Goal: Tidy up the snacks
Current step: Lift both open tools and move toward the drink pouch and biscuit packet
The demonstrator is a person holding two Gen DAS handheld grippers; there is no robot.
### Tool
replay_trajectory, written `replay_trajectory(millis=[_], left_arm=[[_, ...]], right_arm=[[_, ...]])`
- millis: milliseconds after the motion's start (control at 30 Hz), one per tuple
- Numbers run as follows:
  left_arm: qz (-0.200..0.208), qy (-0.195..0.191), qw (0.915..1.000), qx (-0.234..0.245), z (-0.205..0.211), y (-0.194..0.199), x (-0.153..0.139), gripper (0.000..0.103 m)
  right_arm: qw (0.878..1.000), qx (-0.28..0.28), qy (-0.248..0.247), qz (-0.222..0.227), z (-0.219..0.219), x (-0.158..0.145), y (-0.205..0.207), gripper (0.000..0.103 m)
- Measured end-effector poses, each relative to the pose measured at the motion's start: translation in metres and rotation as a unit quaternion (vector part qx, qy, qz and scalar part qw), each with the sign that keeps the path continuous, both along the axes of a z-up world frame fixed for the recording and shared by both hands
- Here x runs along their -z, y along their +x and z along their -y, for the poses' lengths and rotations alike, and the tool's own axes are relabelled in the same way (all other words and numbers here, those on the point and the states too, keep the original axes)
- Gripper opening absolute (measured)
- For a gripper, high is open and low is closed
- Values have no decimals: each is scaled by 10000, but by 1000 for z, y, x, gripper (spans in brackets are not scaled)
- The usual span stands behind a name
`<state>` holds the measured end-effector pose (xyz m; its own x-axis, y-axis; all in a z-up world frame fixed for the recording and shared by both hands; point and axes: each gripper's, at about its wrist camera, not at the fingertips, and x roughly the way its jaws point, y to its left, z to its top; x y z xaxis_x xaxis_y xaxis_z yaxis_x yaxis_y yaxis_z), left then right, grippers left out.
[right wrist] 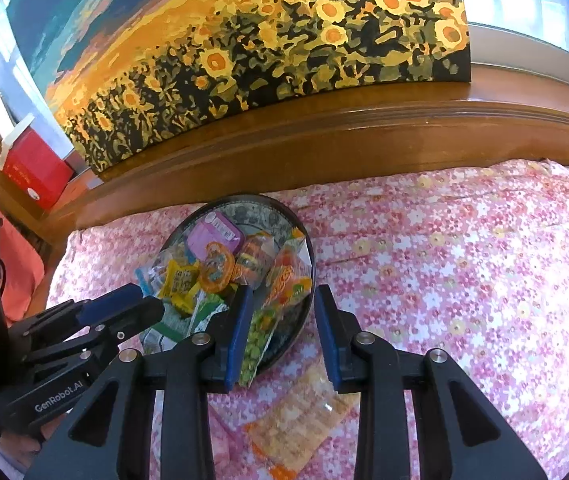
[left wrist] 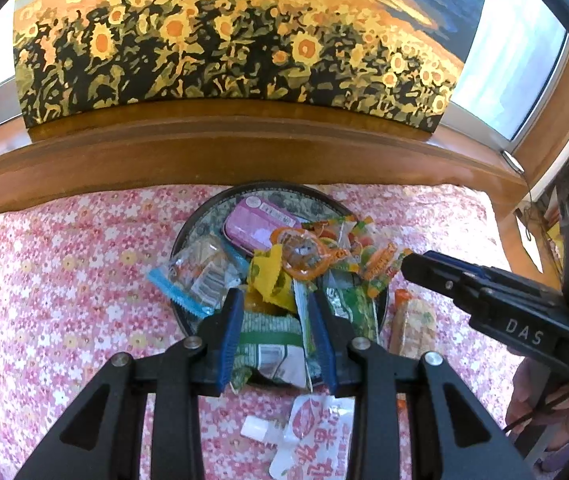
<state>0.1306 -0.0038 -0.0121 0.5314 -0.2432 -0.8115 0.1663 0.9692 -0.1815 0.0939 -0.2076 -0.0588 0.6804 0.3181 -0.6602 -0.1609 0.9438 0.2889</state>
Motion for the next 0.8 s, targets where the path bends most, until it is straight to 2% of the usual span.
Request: replay_trajectory(millis=[500,800], left_arm=[[-182,-105,9997,-144,-5,-29,-8,35],[-262,-152,9994,-150,-7,-47,-11,39]], right_arm=[[10000,10,11,-50,3,3,-30,33],[10000,-34,46,-34,5,6,-50,34]])
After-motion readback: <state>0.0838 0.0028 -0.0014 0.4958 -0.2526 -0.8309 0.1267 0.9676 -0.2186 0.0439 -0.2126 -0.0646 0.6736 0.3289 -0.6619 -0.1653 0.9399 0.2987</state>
